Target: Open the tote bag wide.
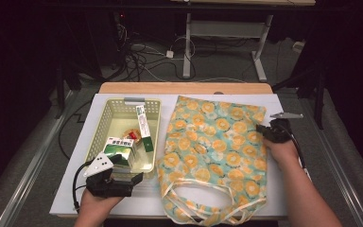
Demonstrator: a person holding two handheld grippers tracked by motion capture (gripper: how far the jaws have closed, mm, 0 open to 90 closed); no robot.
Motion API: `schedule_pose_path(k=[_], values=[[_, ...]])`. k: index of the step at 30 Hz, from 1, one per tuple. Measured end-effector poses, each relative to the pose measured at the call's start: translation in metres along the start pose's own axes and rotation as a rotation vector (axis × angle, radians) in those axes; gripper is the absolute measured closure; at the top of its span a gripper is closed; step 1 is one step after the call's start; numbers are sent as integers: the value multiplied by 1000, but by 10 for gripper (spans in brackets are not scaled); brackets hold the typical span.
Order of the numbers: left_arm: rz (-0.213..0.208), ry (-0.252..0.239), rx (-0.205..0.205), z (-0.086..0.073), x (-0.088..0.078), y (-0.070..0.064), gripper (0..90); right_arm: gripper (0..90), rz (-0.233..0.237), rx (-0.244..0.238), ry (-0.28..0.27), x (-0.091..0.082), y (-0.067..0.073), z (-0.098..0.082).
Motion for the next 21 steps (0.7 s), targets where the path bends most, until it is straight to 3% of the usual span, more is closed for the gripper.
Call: schedule_pose_path(k=[4,5,8,11,13,15,16,17,19,21], values=[[-7,-6,5,2,0,-1,0,900,-85,37,-32,1,-23,22],[-8,-7,10,3,-1,-1,0,900,-85,37,-32,1,-23,22],[-6,-22,15,5,-1,-2,0,900,-147,65,-54,6,-46,35],[-8,-37,15,6,-1,-2,0,900,-182,117,-37,10,-66,36],[-10,-35,26,6,0,-3,0,883,-187,145,-5,12,-73,30],[-13,-29,33,5,0,-4,0,690,-175,144,-22,2,-74,24],[-17,-30,33,5,1,-4,0,639,-168,138,-28,-4,-73,24],[-18,-29,35,5,1,-5,0,639,-168,138,-28,-4,-73,24],[-14,-36,39,6,0,-7,0,602,-158,113,-54,-20,-68,23],[-15,-37,38,6,0,-8,0,591,-117,90,-85,-45,-53,14]])
Point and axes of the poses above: each handheld gripper's, and its own axes: x roughly forward along the jaws, z roughly out of its top, y roughly to its left, the point moved 3 cm from there along x, roughly forward along the jaws, and after that the axes turned 3 degrees about y, right-handed, at the moved point
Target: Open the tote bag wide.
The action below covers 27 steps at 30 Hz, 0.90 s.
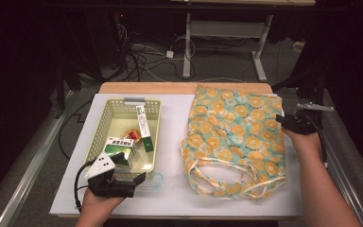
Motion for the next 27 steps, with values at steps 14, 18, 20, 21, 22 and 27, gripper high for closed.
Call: schedule_pose_path(k=[14,18,20,21,22,27], values=[[-5,14,19,-4,0,-5,0,535,128,-53,-4,-120,78,-126],[-12,19,25,-4,2,-7,0,533,125,-15,25,-125,69,-141],[-11,21,38,-3,2,-7,0,669,109,-26,86,-119,68,-151],[-11,21,38,-3,2,-7,0,669,109,-26,86,-119,68,-151],[-10,20,40,-2,2,-7,0,851,117,-51,112,-115,71,-155],[-6,14,32,-2,0,-4,0,899,164,-103,131,-114,86,-154]])
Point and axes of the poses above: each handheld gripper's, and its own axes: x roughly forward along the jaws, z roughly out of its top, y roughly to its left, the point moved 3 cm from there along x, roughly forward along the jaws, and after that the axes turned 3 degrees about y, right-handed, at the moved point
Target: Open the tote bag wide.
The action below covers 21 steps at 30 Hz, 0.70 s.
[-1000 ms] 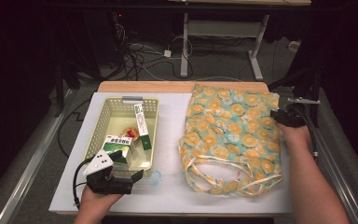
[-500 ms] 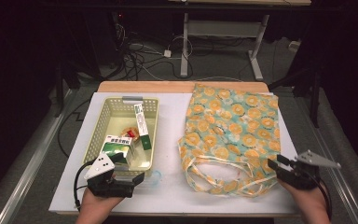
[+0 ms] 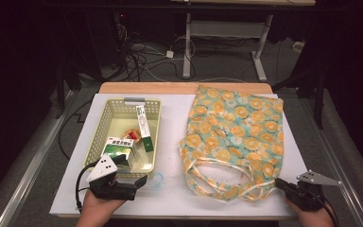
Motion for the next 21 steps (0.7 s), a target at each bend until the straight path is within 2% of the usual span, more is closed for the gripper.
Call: schedule_pose_path(k=[1,3,5,9,10,12,16,17,18,19,21], values=[[2,-1,0,0,-1,1,0,899,14,-24,-2,1,10,2],[3,-5,-3,0,-2,2,0,899,26,-34,-6,1,15,4],[8,-8,-4,0,-3,2,0,898,52,-84,-3,3,31,4],[8,-12,-12,-1,-4,4,0,898,93,-129,6,6,52,3],[7,-13,-13,-1,-3,4,0,898,93,-129,6,6,52,3],[6,-12,-13,-1,-3,4,0,898,124,-159,19,13,64,4],[3,-14,-12,0,-3,3,0,886,155,-178,25,16,72,5],[0,-16,-17,-1,-3,4,0,803,167,-182,-9,9,75,9],[0,-16,-17,-1,-3,4,0,778,176,-173,-41,3,75,13],[0,-17,-18,-1,-2,4,0,778,176,-173,-41,3,75,13],[-1,-20,-27,-1,-1,5,0,718,192,-169,-90,-7,77,20]])
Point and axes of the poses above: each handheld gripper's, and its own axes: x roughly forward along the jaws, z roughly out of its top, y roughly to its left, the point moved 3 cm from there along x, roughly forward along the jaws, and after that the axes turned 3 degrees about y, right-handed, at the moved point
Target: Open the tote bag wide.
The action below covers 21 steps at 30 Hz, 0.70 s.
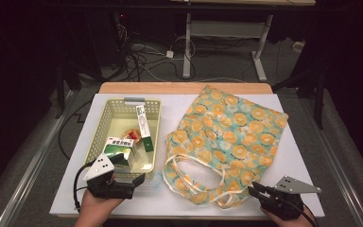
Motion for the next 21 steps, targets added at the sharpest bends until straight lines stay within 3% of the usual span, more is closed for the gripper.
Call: schedule_pose_path(k=[3,9,11,15,18,21], values=[[-9,2,-13,0,3,0,0,672,21,-19,-50,-3,8,14],[-2,-1,-7,0,7,-3,0,639,66,-85,-95,16,24,50],[-4,-6,-5,0,8,-4,0,639,90,-102,-102,26,30,61],[-16,-3,-12,-1,10,-4,0,610,88,-150,-91,49,35,81],[-6,8,-11,-2,10,-4,0,602,114,-158,-64,66,35,94],[11,9,-11,-2,9,-3,0,564,140,-159,-82,71,39,99]])
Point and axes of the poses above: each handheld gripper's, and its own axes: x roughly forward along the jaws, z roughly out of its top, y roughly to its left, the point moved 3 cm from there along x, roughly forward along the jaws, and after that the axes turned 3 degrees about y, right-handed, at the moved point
